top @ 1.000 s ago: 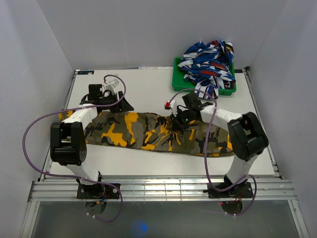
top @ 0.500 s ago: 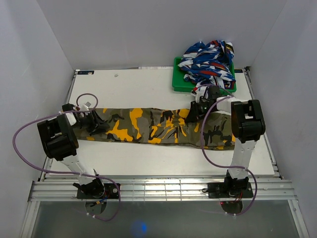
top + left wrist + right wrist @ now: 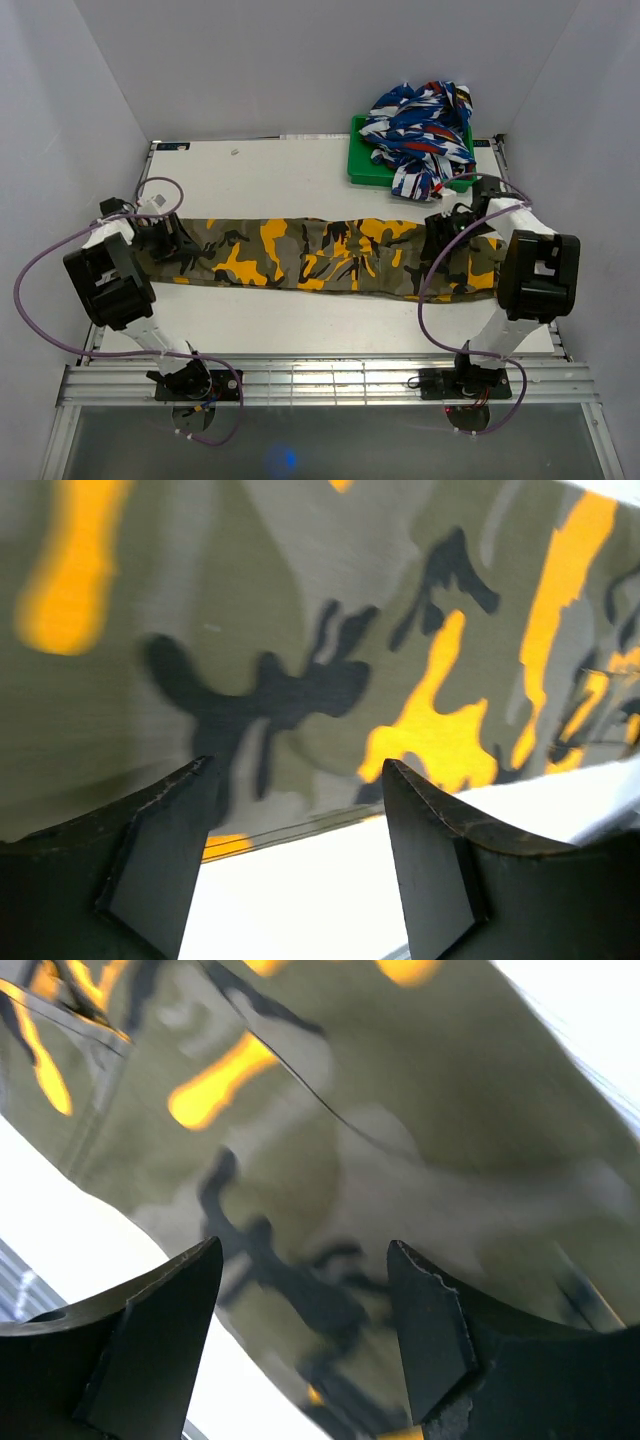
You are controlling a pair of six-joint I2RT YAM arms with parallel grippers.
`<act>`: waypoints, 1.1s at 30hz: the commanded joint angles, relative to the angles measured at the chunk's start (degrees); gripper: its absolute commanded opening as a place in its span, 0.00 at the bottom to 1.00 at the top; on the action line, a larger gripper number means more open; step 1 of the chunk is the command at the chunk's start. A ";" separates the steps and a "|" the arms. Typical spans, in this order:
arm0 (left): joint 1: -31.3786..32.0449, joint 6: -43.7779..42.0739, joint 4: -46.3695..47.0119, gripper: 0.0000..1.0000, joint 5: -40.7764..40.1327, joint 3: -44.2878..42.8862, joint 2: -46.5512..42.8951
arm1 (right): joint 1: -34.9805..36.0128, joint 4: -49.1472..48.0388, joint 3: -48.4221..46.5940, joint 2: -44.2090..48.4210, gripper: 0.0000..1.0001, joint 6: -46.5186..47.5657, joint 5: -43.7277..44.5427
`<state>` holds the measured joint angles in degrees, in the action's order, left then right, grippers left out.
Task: Fold and stack the trousers
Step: Fold the trousers
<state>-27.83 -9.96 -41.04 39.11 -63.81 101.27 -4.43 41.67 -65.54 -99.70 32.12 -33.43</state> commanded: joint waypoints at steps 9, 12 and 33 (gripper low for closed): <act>-9.68 -7.89 -3.07 0.78 -10.46 -10.80 0.23 | -8.85 6.41 5.86 9.70 0.73 3.93 2.14; -12.76 -7.89 -4.48 0.78 -11.42 -13.18 1.64 | -7.79 3.96 6.30 6.21 0.72 2.25 5.91; -20.15 -8.77 2.19 0.90 -19.53 -18.98 13.94 | -9.81 2.62 5.07 -2.52 0.68 5.67 15.94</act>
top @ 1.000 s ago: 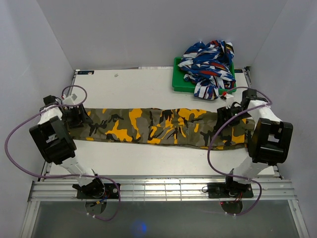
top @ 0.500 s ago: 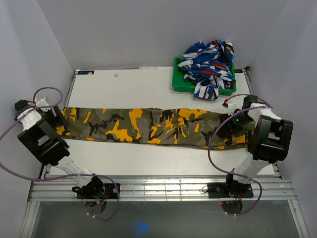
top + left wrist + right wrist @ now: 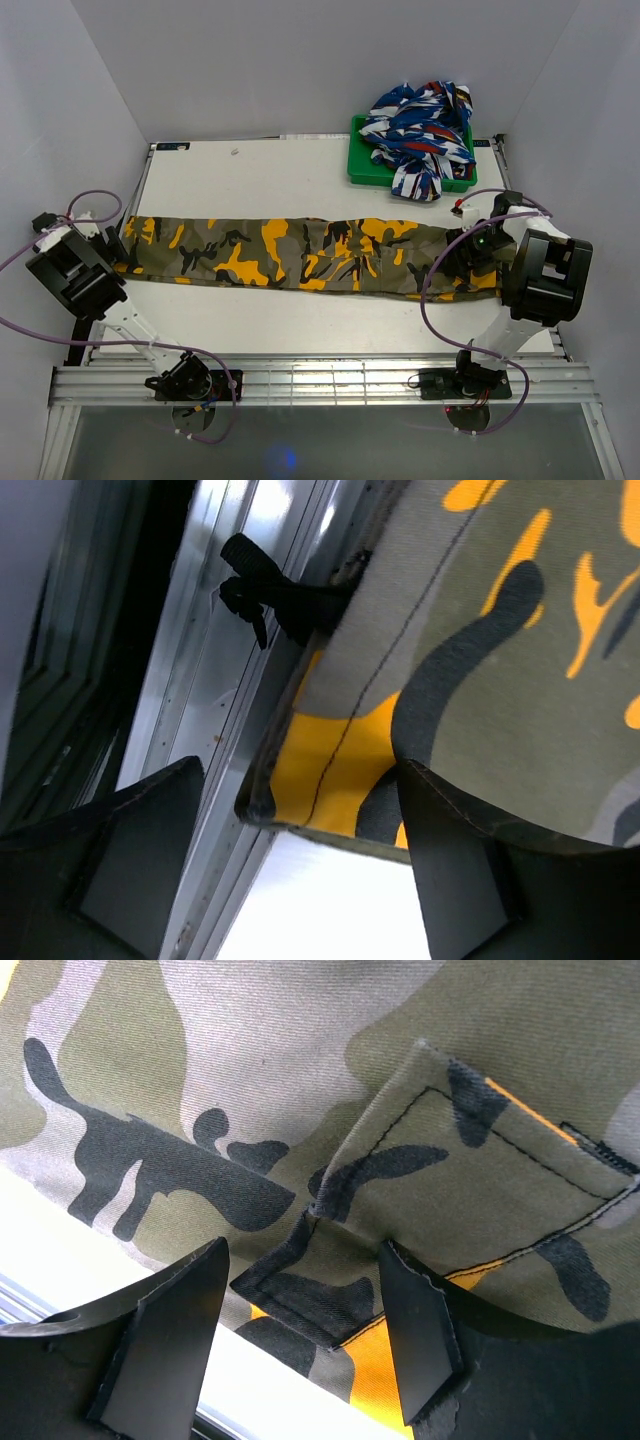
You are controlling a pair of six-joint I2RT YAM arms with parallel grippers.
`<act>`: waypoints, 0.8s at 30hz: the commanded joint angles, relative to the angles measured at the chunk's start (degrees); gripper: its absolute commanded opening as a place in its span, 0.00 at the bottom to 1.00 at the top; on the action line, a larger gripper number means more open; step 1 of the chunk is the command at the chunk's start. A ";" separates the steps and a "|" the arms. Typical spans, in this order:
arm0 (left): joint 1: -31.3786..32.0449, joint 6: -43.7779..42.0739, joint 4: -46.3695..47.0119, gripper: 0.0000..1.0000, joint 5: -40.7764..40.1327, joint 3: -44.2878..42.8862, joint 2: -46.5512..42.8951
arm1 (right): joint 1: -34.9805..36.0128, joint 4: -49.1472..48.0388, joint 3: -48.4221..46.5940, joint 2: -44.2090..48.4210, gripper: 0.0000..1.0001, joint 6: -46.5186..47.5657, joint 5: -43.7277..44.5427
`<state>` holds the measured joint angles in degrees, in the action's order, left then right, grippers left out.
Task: Fold and stack the trousers
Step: Fold the trousers
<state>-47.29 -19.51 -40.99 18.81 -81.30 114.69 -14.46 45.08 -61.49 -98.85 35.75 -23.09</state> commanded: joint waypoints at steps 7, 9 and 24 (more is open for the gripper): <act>-0.61 2.98 1.88 0.74 11.50 -2.11 3.43 | 1.63 -0.08 0.94 -2.75 0.67 1.70 5.43; -0.61 4.38 2.40 0.65 13.61 -2.55 3.96 | 2.06 0.36 0.59 -2.58 0.67 1.69 5.34; -0.26 2.64 7.95 0.00 10.26 -0.80 -8.42 | 4.43 1.68 0.23 -0.65 0.65 1.96 4.11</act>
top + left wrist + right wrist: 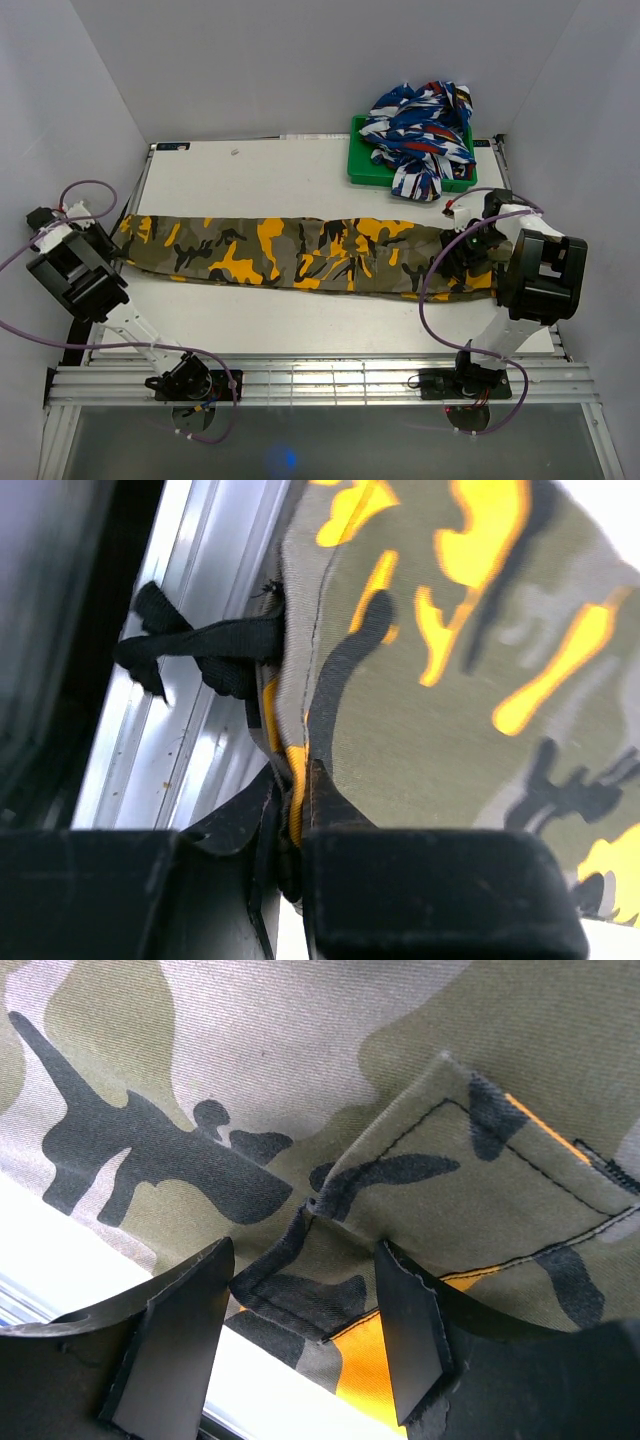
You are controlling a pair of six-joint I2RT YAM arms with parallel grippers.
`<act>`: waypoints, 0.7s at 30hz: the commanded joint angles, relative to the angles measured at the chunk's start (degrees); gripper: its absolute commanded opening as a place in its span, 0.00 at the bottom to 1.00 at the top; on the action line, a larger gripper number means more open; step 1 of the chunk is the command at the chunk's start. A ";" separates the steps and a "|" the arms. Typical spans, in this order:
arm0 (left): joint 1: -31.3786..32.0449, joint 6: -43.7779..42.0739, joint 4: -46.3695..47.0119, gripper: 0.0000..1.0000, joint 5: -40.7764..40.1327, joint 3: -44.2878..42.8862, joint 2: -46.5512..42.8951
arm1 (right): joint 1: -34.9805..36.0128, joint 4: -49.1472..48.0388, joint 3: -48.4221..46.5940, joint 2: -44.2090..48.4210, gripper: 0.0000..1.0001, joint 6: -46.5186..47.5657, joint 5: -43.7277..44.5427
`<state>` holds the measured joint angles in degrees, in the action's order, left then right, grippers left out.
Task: Fold and stack the trousers
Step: Fold the trousers
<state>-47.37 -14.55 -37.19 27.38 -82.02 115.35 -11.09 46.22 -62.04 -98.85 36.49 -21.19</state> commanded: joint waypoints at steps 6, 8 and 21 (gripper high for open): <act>4.91 -7.33 0.29 0.00 9.97 4.14 -22.96 | 3.88 2.29 0.26 1.55 0.64 -0.45 -1.22; 8.50 -8.21 -1.04 0.00 12.34 4.93 -26.47 | 3.89 3.61 -0.97 2.43 0.65 -1.24 -2.97; 44.71 8.99 6.58 0.00 8.68 17.15 -44.42 | 3.89 7.83 -5.63 6.04 0.70 -1.95 -3.86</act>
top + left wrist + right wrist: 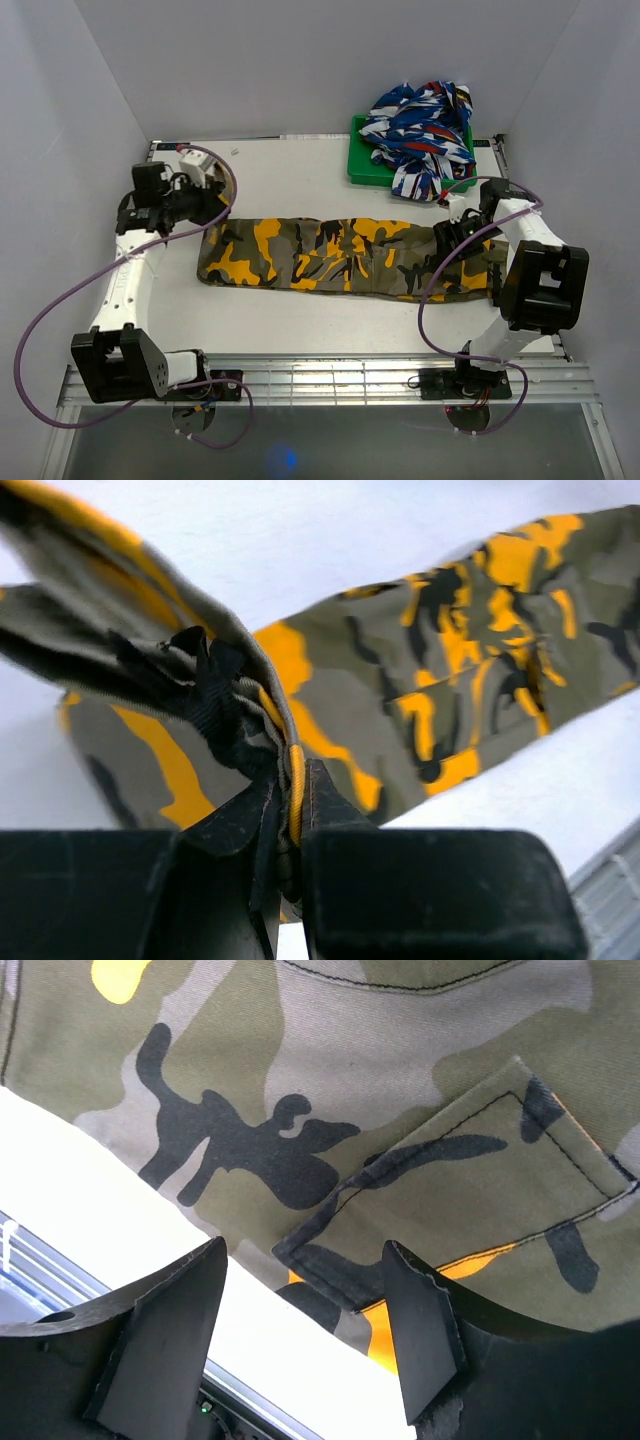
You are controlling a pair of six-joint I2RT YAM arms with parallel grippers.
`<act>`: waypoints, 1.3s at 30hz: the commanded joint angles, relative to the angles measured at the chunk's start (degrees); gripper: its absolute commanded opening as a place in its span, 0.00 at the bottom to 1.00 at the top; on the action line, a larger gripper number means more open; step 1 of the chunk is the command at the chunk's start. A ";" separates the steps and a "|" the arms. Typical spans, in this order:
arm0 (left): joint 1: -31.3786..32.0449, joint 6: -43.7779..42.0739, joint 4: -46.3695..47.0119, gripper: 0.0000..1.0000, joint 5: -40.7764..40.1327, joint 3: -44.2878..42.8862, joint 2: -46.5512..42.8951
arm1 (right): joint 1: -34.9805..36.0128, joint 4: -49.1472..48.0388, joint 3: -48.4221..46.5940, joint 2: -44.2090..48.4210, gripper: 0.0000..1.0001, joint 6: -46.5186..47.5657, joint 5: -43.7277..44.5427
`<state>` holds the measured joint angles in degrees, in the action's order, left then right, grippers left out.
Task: Fold and stack the trousers
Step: Fold the trousers
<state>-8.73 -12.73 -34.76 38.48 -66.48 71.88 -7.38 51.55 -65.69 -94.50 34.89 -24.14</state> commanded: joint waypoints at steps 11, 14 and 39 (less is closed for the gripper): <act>36.92 30.63 20.78 0.00 -30.91 6.01 9.32 | 0.17 4.52 -3.39 2.48 0.72 -1.32 0.32; 40.36 35.56 21.67 0.00 -34.08 4.61 14.60 | 0.17 4.70 -3.39 2.22 0.73 -1.50 0.06; 51.89 30.05 20.00 0.93 -25.81 5.74 14.12 | 6.22 1.81 -4.71 2.65 0.73 -5.27 -3.80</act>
<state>43.35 21.02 -12.36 10.96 -59.92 94.65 -3.92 55.02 -67.59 -94.13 31.90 -25.23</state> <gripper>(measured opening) 0.886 0.735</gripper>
